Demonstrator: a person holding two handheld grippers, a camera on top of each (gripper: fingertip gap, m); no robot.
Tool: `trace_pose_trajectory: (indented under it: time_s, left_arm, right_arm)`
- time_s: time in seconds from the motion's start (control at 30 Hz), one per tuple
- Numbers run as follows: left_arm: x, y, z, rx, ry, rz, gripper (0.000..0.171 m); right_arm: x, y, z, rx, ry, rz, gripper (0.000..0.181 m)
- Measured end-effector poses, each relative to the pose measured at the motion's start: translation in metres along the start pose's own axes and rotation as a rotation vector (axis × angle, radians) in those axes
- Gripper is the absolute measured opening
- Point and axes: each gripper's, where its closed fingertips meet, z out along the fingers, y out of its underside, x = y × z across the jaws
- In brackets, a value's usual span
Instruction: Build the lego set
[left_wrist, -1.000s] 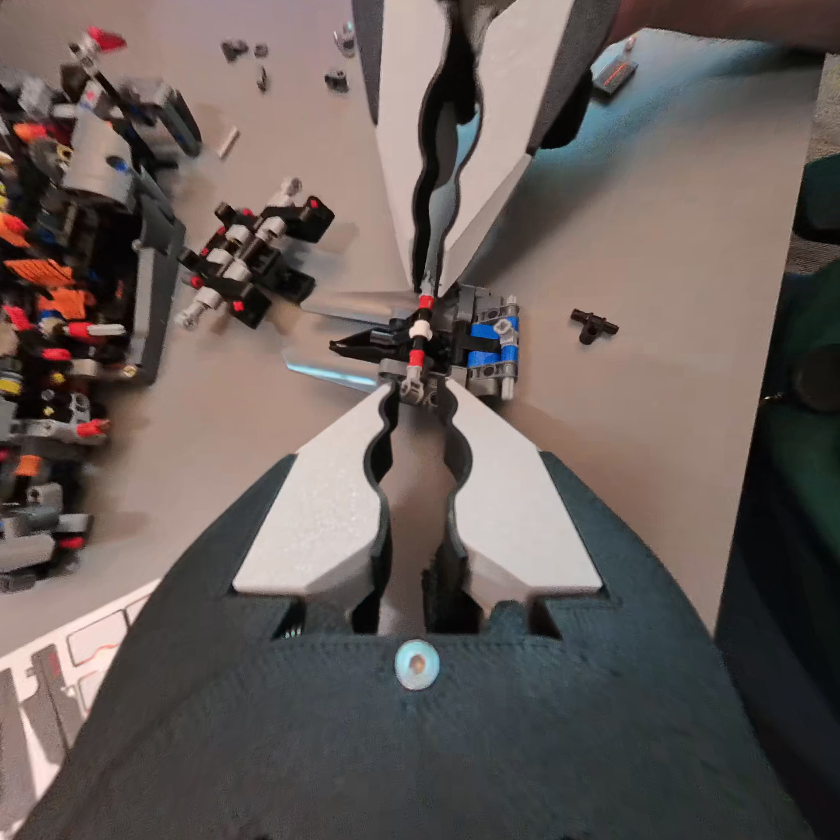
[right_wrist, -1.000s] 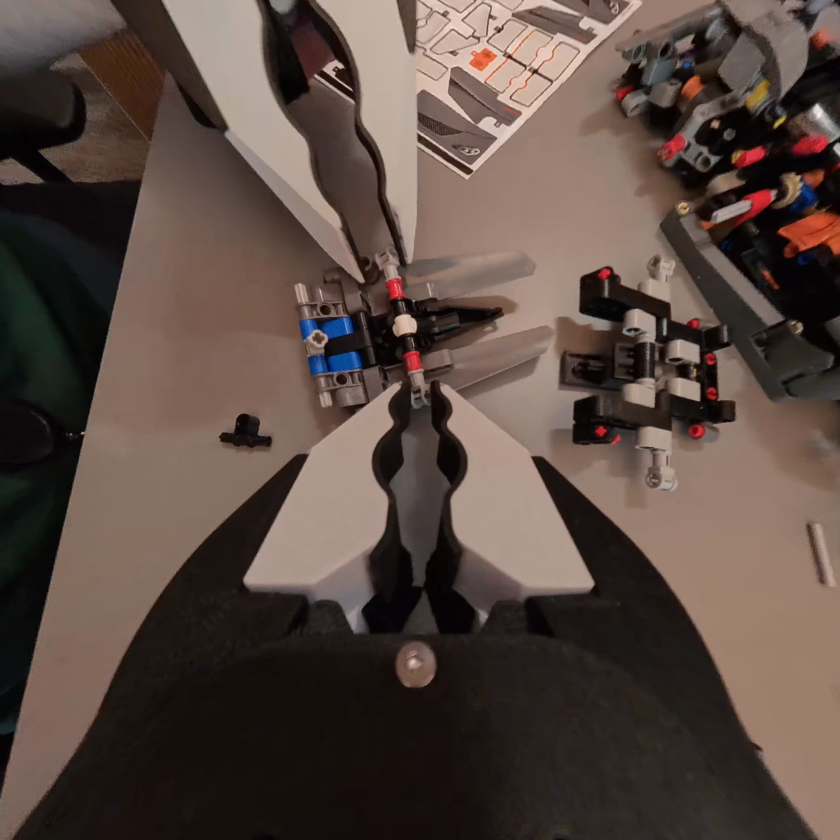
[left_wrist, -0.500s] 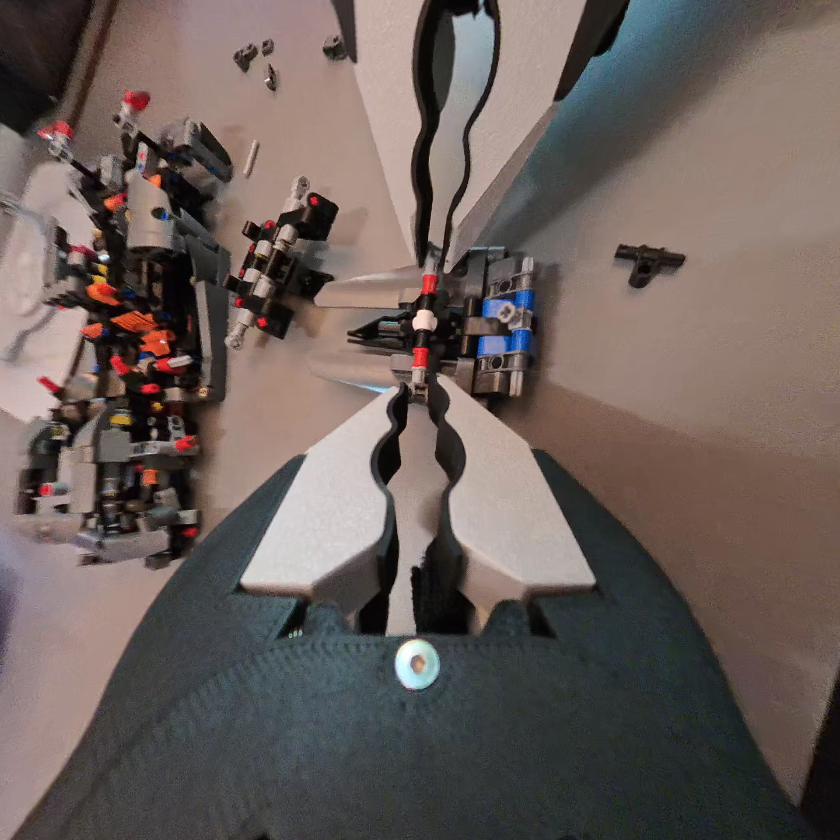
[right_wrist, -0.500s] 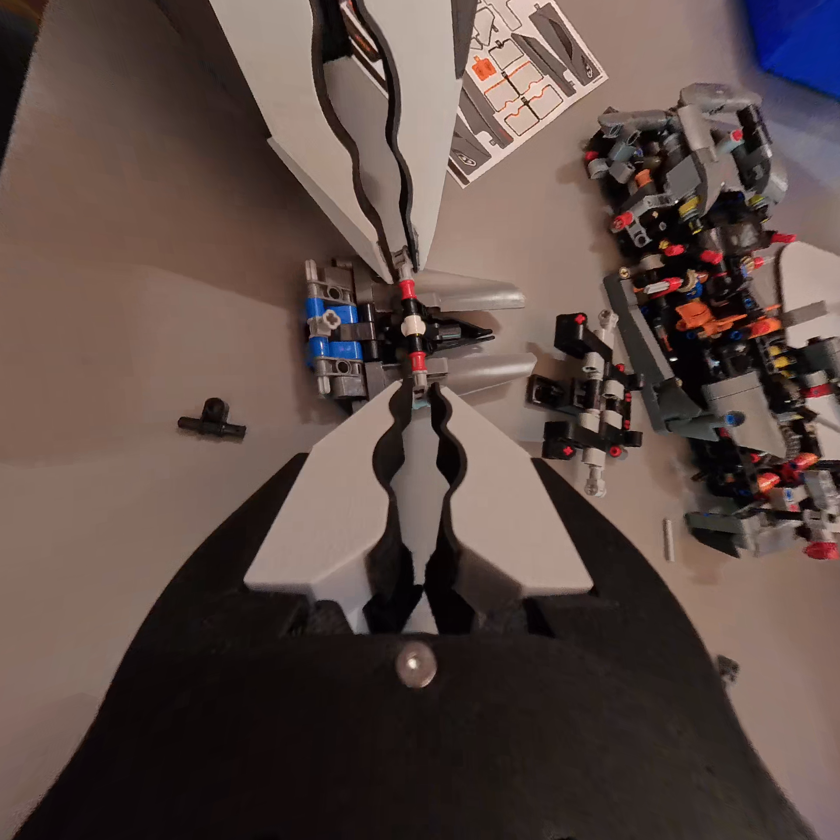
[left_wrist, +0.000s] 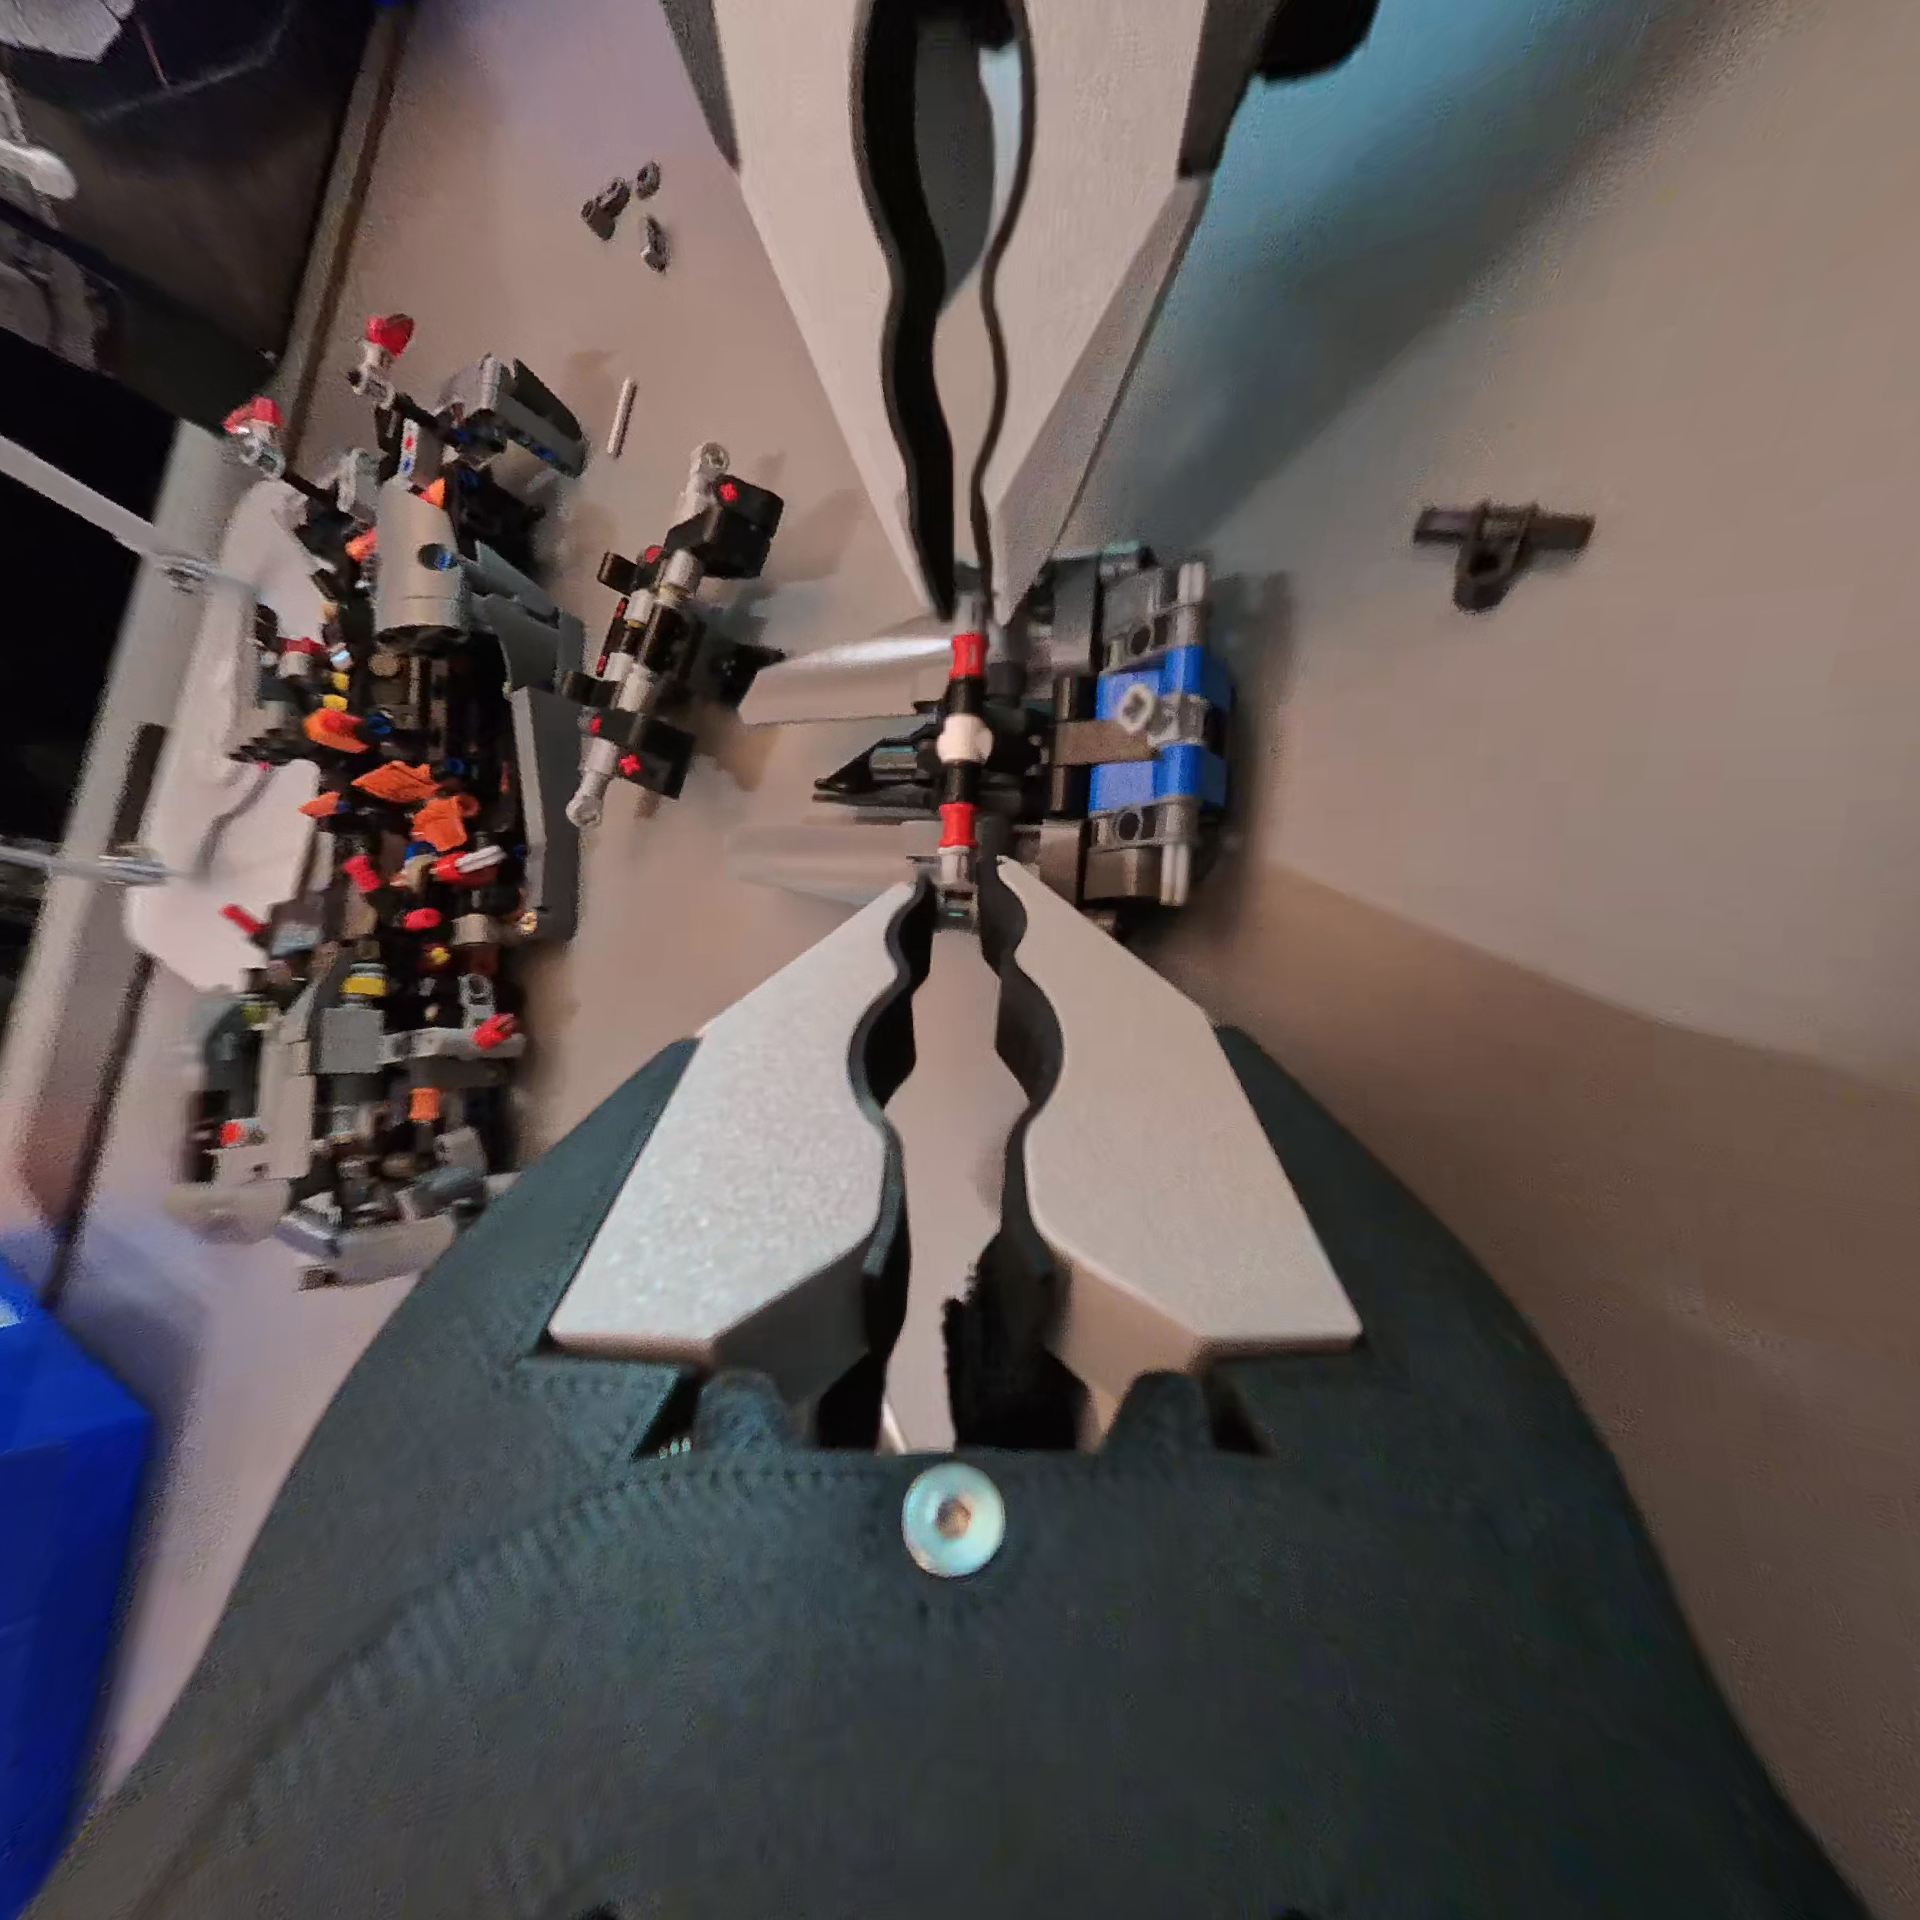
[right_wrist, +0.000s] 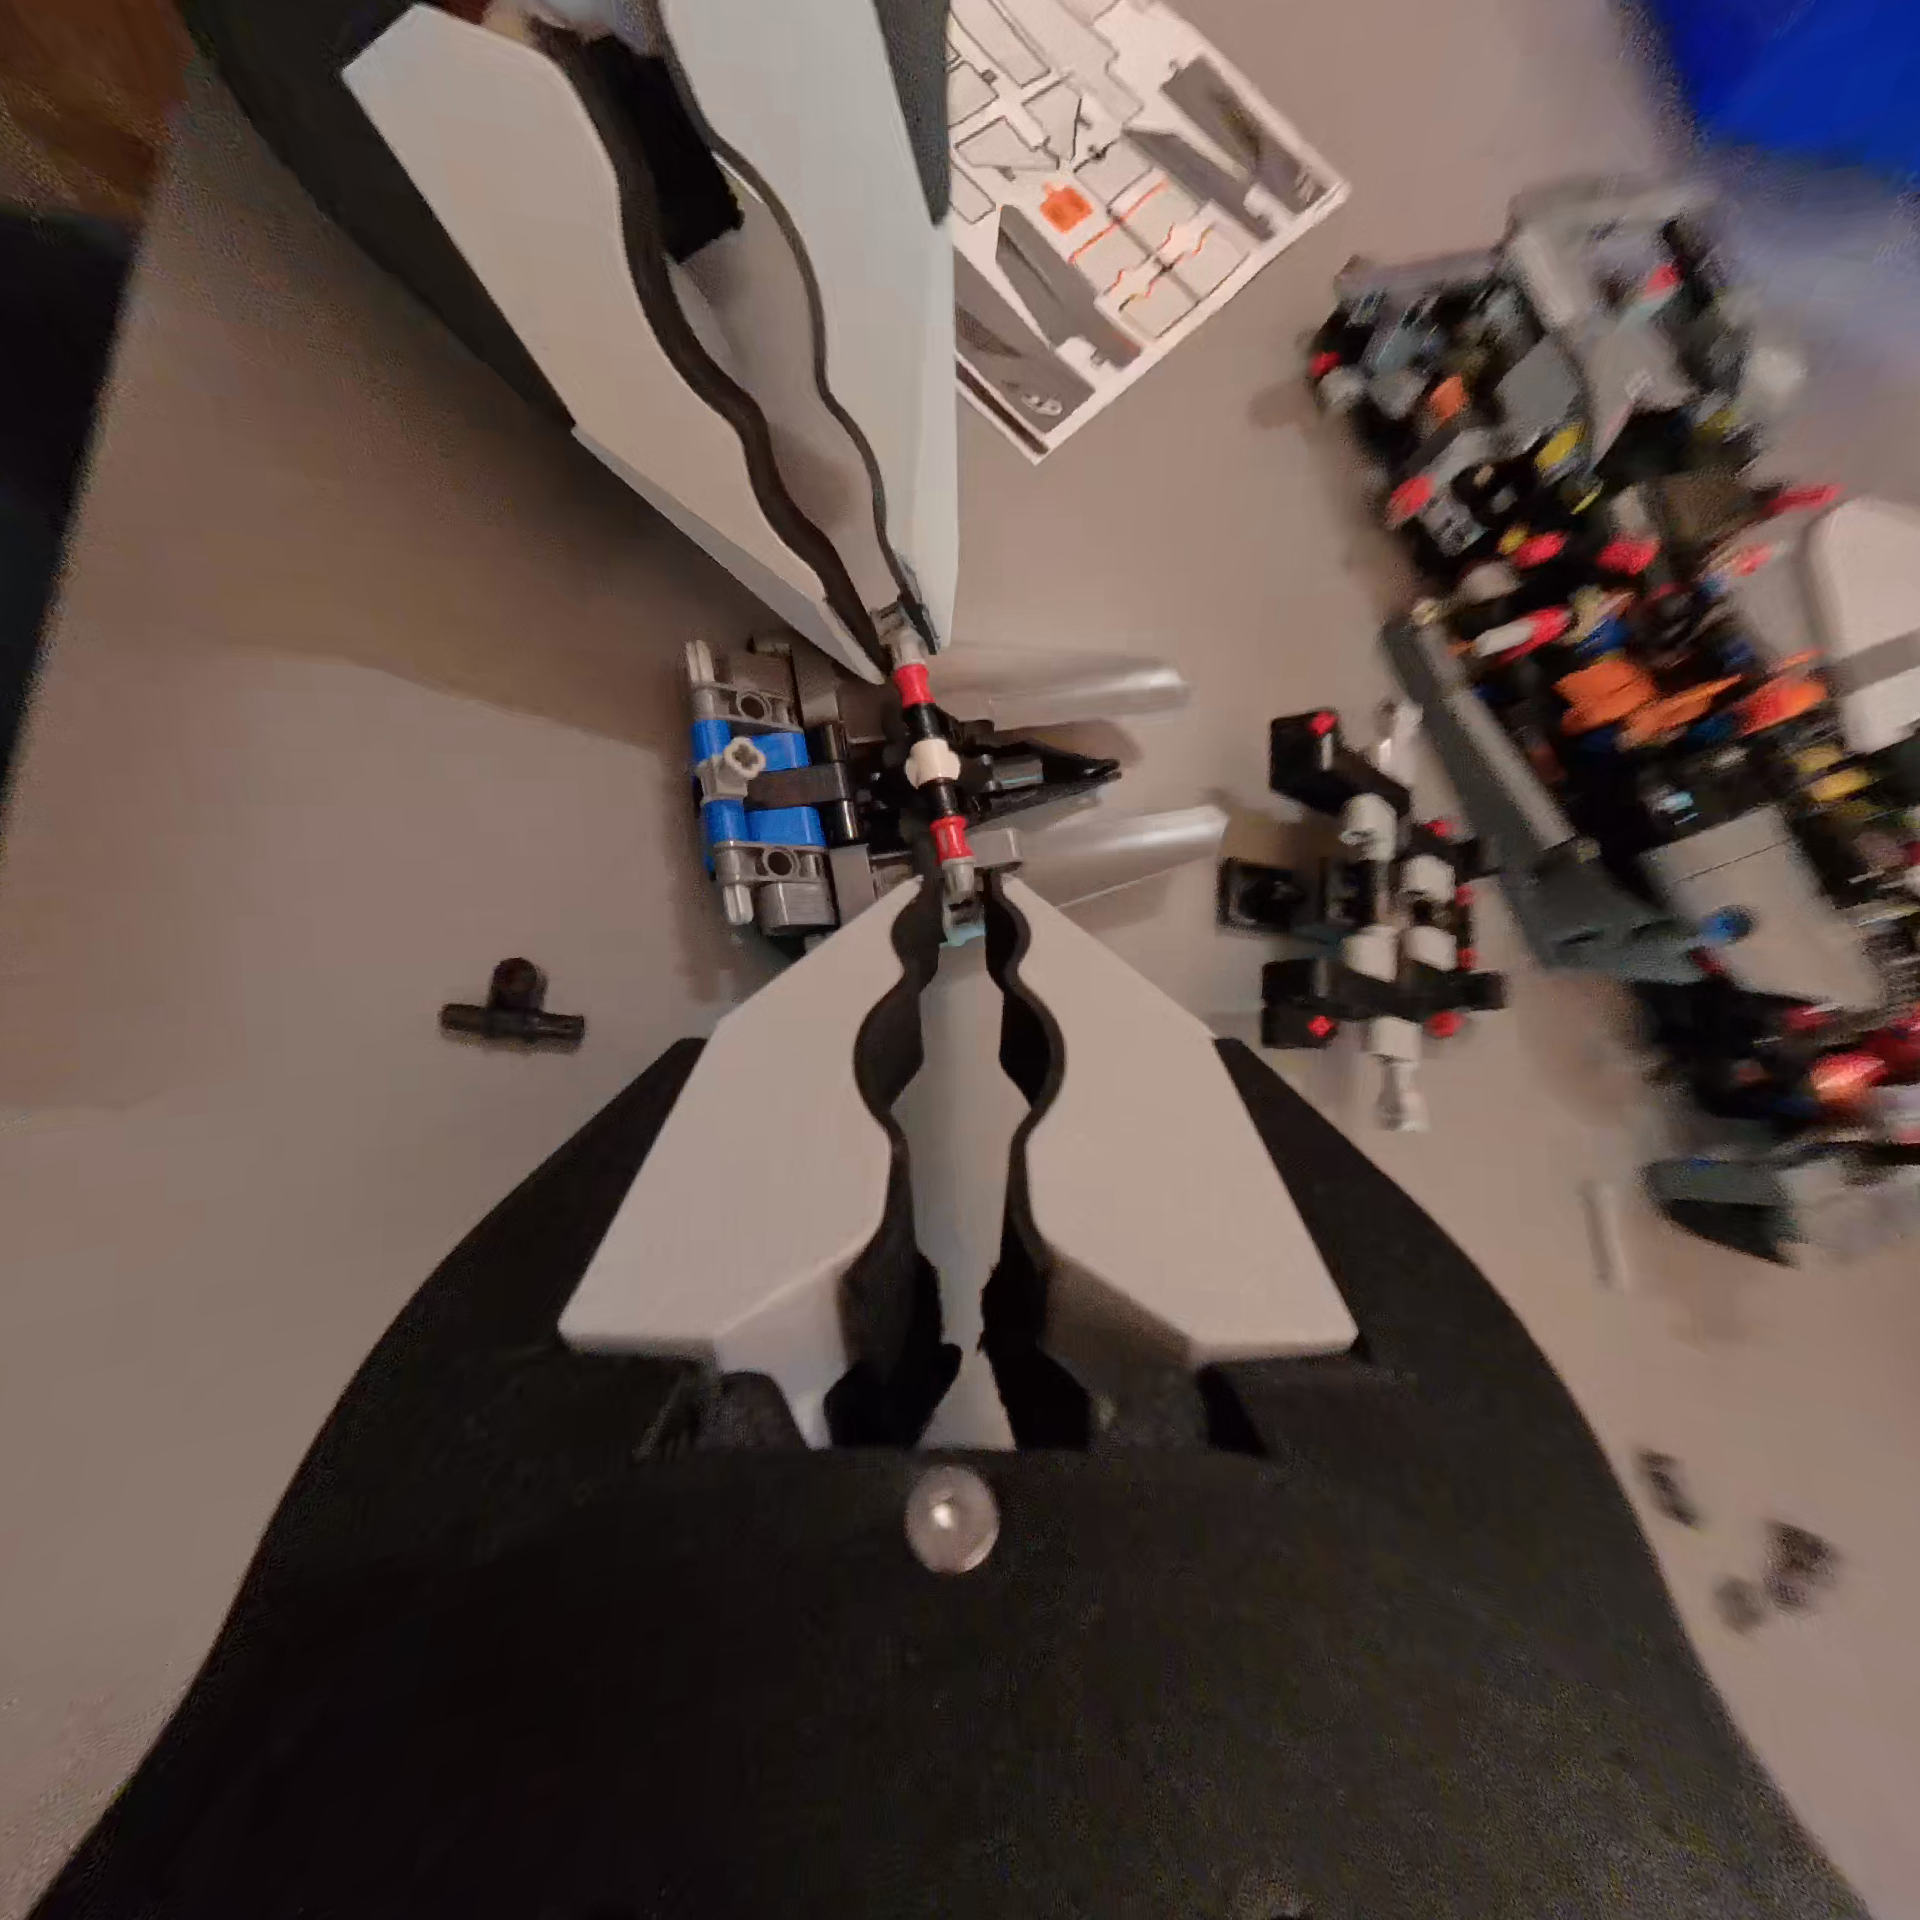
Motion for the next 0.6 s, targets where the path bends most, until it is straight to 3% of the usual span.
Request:
trace_pose_trajectory:
  time_s: [0.13,0.2,0.43,0.6]
  left_arm:
    - [0.0023,-0.0028,-0.0002,0.032,0.12,-0.121,0.007]
    - [0.0018,-0.0039,-0.0009,0.043,0.146,-0.14,0.008]
    - [0.0025,-0.0042,-0.0021,0.046,0.115,-0.033,0.008]
    - [0.0019,-0.0045,-0.0014,0.042,0.164,-0.088,0.006]
  right_arm:
    - [0.0011,0.0017,0.0009,0.014,-0.172,0.172,0.007]
    - [0.001,0.0027,0.0013,0.023,-0.204,0.152,0.007]
    - [0.0016,0.0014,0.0021,0.001,-0.122,-0.069,0.006]
    - [0.0018,0.0032,0.0033,-0.045,-0.177,0.024,0.006]
